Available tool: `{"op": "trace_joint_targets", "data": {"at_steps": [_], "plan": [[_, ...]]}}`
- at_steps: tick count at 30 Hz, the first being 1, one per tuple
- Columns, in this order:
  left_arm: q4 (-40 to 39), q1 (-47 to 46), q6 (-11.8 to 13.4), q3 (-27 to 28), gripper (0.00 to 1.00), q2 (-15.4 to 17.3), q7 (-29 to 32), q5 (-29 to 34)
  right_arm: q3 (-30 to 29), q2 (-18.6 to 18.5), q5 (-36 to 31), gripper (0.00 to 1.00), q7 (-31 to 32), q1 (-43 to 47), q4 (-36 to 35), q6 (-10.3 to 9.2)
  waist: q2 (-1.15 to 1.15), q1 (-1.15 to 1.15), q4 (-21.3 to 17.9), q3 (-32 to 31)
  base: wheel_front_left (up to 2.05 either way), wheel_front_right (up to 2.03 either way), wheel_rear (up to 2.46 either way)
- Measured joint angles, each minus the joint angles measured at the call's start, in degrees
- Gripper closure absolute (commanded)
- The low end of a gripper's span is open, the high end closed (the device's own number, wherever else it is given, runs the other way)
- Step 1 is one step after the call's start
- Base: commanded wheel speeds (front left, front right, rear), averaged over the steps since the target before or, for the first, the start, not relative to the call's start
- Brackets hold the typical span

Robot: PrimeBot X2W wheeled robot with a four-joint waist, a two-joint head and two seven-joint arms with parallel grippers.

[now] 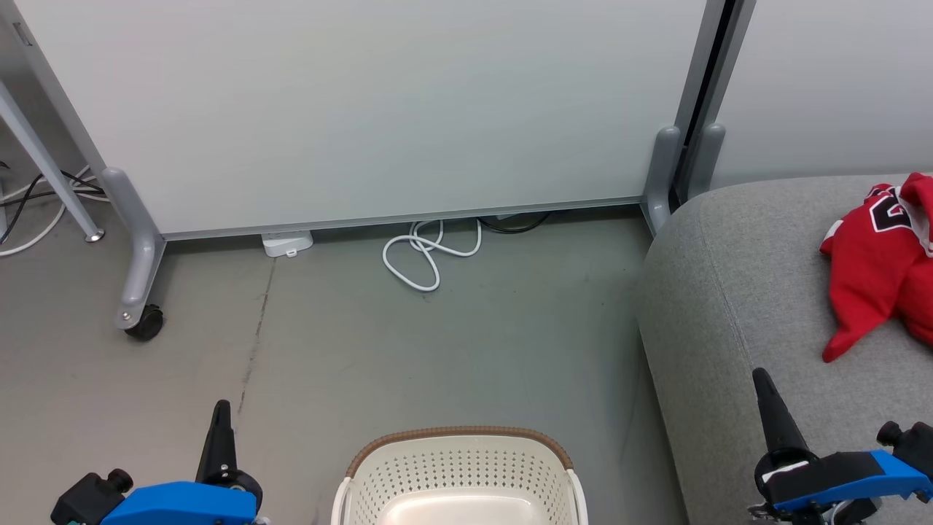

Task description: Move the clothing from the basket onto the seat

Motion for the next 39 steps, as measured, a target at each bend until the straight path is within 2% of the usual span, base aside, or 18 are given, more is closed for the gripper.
{"op": "trace_joint_targets", "data": {"at_steps": [39], "plan": [[-2.3,-3.2,-0.4,3.2,1.0,-0.4,5.6,-19.5,-1.1,0.0,22.7,1.0,3.2,-2.5,0.1,0.0,0.0,-0.01,-1.1,0.4,0.0,0.0,0.0]]}}
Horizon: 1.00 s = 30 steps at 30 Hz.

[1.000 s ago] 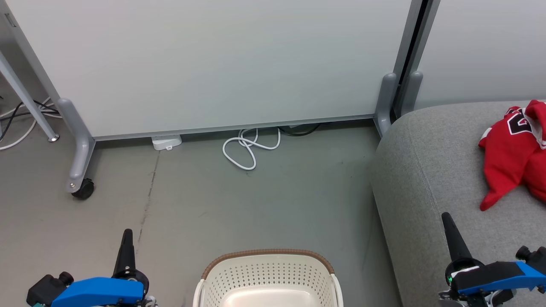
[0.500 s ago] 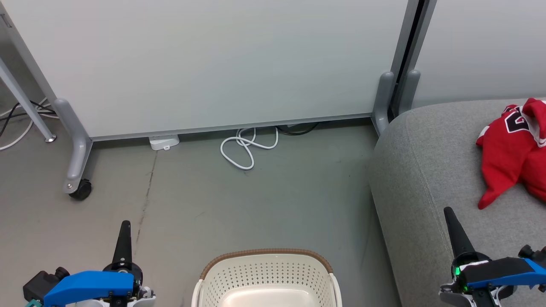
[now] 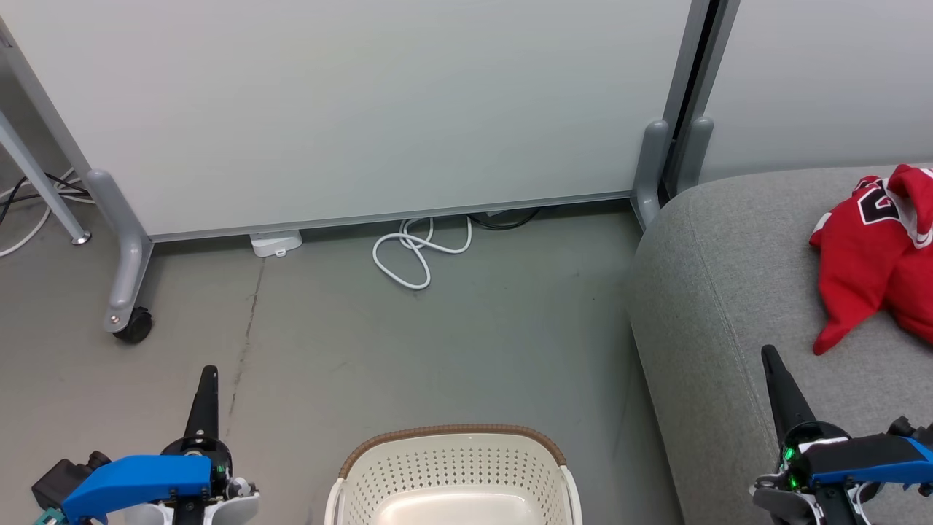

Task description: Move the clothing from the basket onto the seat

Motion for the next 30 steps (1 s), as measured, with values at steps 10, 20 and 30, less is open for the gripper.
{"op": "trace_joint_targets", "data": {"at_steps": [10,20,30], "plan": [[-0.5,-0.7,0.0,0.5,1.0,-0.1,1.2,-4.0,-0.2,0.0,4.7,1.0,0.8,-0.3,0.0,0.0,0.0,0.0,-0.3,0.1,0.0,0.0,0.0],[-0.9,-1.2,0.0,1.0,1.0,-0.2,2.3,-7.7,-0.4,0.0,8.9,1.0,1.4,-0.8,0.1,-0.01,0.0,0.0,-0.6,0.2,0.0,0.0,0.0],[-1.3,-1.8,0.0,1.7,1.0,-0.2,3.3,-11.2,-0.5,0.0,13.0,1.0,1.9,-1.4,0.1,0.0,0.0,0.0,-0.8,0.3,0.0,0.0,0.0]]}}
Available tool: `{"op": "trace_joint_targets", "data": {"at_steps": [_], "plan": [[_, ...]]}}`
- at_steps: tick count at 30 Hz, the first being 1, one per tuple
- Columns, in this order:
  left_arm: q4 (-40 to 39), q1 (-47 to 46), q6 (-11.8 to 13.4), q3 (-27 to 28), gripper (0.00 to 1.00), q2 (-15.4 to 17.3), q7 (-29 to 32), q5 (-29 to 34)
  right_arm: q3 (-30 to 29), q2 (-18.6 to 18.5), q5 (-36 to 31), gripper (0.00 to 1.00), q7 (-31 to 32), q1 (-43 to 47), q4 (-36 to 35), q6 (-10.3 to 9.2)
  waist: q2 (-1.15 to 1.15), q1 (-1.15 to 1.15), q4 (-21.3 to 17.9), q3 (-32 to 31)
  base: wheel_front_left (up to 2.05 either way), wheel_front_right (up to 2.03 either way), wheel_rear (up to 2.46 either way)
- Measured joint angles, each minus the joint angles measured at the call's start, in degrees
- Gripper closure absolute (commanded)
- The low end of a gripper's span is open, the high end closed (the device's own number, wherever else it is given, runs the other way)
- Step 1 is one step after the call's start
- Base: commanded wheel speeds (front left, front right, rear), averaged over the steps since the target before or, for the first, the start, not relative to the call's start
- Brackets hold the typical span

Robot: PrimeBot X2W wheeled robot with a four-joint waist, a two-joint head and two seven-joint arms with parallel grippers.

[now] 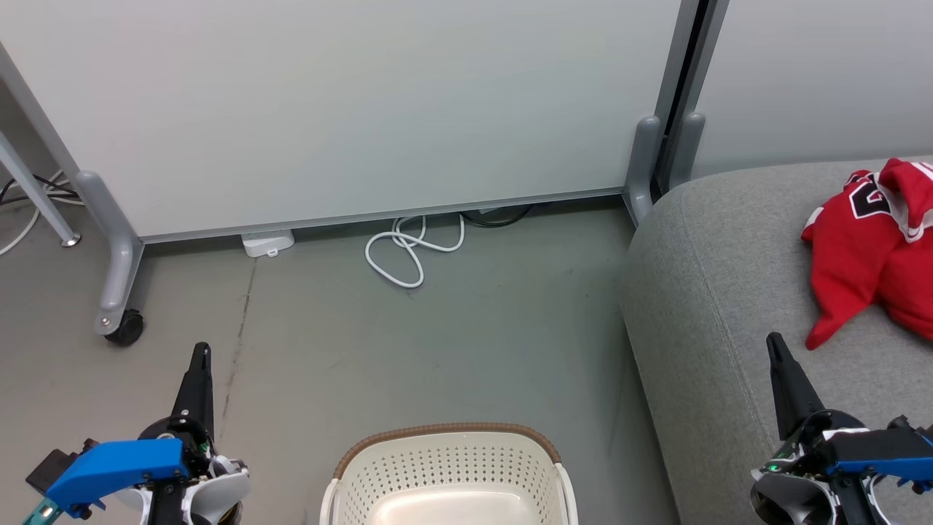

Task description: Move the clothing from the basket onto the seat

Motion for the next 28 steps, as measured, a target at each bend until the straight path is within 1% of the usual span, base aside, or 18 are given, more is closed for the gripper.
{"op": "trace_joint_targets", "data": {"at_steps": [8,28], "plan": [[-0.3,-0.4,-0.1,0.3,1.0,0.0,0.7,-2.4,-0.1,0.0,2.8,1.0,0.4,-0.1,0.0,0.0,0.0,0.0,-0.2,0.1,0.0,0.0,0.0],[-0.3,-0.5,-0.1,0.3,1.0,-0.1,0.7,-2.4,-0.2,0.0,2.9,1.0,0.4,-0.2,0.0,0.0,0.0,0.0,-0.2,0.1,0.0,0.0,0.0]]}}
